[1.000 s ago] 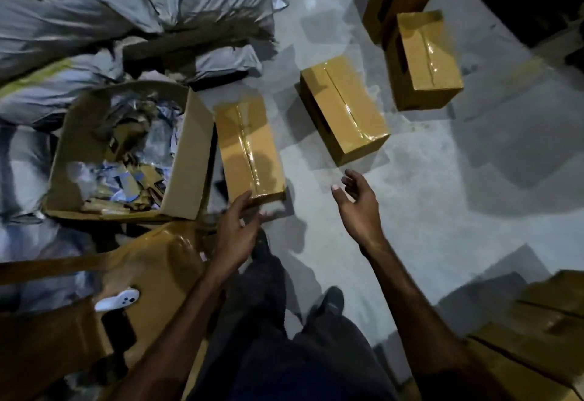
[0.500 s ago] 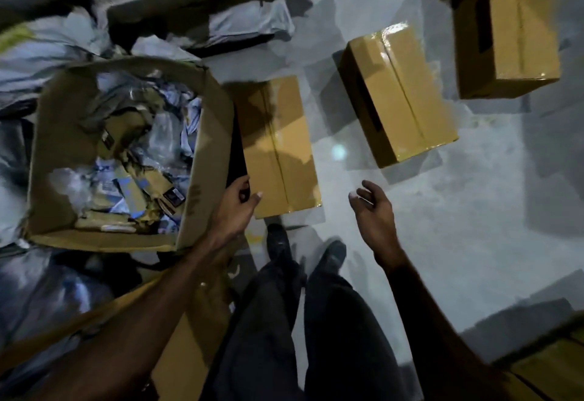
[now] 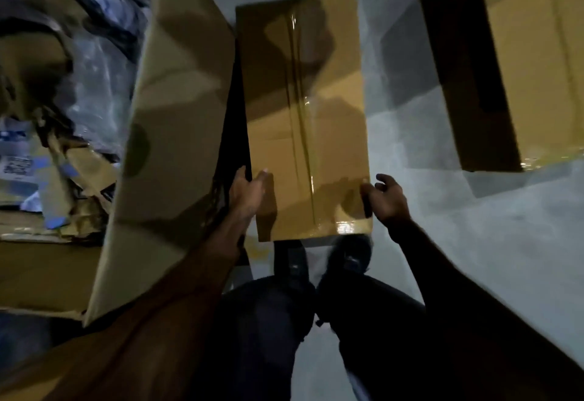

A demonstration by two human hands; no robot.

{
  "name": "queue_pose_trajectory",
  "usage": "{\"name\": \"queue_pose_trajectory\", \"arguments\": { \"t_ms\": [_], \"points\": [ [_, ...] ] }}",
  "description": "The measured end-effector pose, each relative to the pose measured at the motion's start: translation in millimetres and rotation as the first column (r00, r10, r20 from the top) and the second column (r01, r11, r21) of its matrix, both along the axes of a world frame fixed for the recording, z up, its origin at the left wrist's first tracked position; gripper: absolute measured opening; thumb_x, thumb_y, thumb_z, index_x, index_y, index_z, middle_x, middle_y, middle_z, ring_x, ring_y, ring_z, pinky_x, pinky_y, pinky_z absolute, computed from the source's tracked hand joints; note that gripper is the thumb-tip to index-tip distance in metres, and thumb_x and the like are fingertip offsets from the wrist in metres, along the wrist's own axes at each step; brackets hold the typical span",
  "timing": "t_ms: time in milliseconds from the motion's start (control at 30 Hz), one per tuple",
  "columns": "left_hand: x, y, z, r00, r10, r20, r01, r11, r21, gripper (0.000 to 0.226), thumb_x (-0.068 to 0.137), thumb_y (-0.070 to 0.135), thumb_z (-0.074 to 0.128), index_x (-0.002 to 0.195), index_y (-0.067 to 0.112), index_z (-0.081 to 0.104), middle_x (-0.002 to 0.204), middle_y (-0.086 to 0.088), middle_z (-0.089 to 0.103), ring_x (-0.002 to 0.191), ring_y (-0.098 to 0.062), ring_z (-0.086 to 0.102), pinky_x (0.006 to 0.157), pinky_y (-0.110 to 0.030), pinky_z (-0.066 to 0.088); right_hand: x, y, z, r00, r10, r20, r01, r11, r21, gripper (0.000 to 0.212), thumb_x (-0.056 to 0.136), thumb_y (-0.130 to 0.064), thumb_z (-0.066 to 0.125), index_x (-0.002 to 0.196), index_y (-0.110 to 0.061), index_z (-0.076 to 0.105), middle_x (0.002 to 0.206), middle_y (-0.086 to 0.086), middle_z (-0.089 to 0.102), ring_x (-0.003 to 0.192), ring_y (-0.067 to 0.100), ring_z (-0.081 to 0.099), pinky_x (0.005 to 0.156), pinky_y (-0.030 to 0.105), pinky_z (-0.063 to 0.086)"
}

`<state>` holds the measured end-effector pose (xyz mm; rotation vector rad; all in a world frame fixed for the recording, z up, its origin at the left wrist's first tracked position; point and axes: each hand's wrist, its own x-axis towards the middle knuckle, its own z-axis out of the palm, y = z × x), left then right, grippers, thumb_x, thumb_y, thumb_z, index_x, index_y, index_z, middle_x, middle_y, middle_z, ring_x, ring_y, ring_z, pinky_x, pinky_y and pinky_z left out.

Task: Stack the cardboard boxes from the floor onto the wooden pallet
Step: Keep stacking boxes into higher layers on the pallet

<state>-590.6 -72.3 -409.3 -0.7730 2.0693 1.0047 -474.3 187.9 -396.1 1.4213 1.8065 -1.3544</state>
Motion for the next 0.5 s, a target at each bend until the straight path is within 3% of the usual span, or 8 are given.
{"name": "queue_pose_trajectory", "arguments": {
  "t_ms": [67, 133, 200, 267, 433, 500],
  "points": [
    [-3.8, -4.3, -32.4, 0.996, 0.092, 0.018, -0.093, 0.993, 0.068, 0.080, 0.091, 0.063, 0.067, 0.155, 0.018, 0.051, 0.148, -0.006, 0.059, 0.134, -0.033, 0.056, 0.114, -0.051, 0.046, -5.8, 4.4, -48.7, 0.999, 0.003, -0.036, -0.004, 0.999, -0.040, 0.097, 0.071, -0.091, 0.062, 0.144, -0.026, 0.059, 0.129, 0.004, 0.071, 0.110, 0.034, 0.069, 0.093, 0.049, 0.058],
    [-3.9, -1.1, -43.7, 0.984, 0.173, 0.034, -0.176, 0.962, 0.208, 0.062, 0.096, 0.051, 0.069, 0.147, 0.016, 0.059, 0.139, -0.006, 0.066, 0.127, -0.030, 0.062, 0.114, -0.052, 0.047, -10.0, 7.0, -83.9, 0.993, -0.049, -0.106, 0.037, 0.993, -0.112, 0.102, 0.064, -0.099, 0.060, 0.137, -0.028, 0.065, 0.124, -0.003, 0.073, 0.108, 0.028, 0.070, 0.093, 0.049, 0.059],
    [-4.3, 2.8, -45.5, 0.970, 0.233, 0.070, -0.243, 0.917, 0.318, 0.049, 0.100, 0.038, 0.068, 0.141, 0.011, 0.064, 0.136, -0.011, 0.069, 0.125, -0.031, 0.065, 0.114, -0.051, 0.048, -20.9, 0.9, -80.2, 0.981, -0.104, -0.161, 0.075, 0.982, -0.176, 0.075, 0.083, -0.081, 0.066, 0.137, -0.029, 0.066, 0.125, -0.004, 0.074, 0.112, 0.024, 0.071, 0.100, 0.051, 0.058],
    [-4.7, 3.0, -34.8, 0.958, 0.268, 0.103, -0.287, 0.882, 0.374, 0.049, 0.098, 0.036, 0.071, 0.139, 0.010, 0.065, 0.134, -0.013, 0.070, 0.125, -0.033, 0.066, 0.112, -0.052, 0.049, -23.8, -2.9, -65.1, 0.970, -0.104, -0.218, 0.056, 0.975, -0.216, 0.052, 0.099, -0.056, 0.066, 0.142, -0.028, 0.062, 0.128, -0.003, 0.072, 0.114, 0.022, 0.070, 0.100, 0.049, 0.058],
    [-0.7, 3.5, 62.5, 0.961, 0.234, 0.149, -0.277, 0.847, 0.454, 0.069, 0.082, 0.041, 0.075, 0.142, 0.011, 0.062, 0.135, -0.016, 0.069, 0.121, -0.034, 0.068, 0.102, -0.048, 0.056, -14.9, 5.6, 33.5, 0.943, -0.156, -0.293, 0.070, 0.956, -0.284, 0.037, 0.106, -0.036, 0.062, 0.143, -0.032, 0.058, 0.126, -0.012, 0.071, 0.111, 0.012, 0.070, 0.083, 0.025, 0.058],
    [1.3, 0.7, 114.1, 0.965, 0.215, 0.153, -0.263, 0.823, 0.503, 0.072, 0.082, 0.038, 0.074, 0.147, 0.012, 0.057, 0.140, -0.014, 0.066, 0.126, -0.034, 0.064, 0.110, -0.051, 0.050, -10.3, 16.1, 88.9, 0.938, -0.202, -0.282, 0.099, 0.935, -0.341, 0.037, 0.104, -0.036, 0.063, 0.142, -0.037, 0.058, 0.125, -0.012, 0.073, 0.112, 0.017, 0.071, 0.084, 0.029, 0.058]
  ]
}}
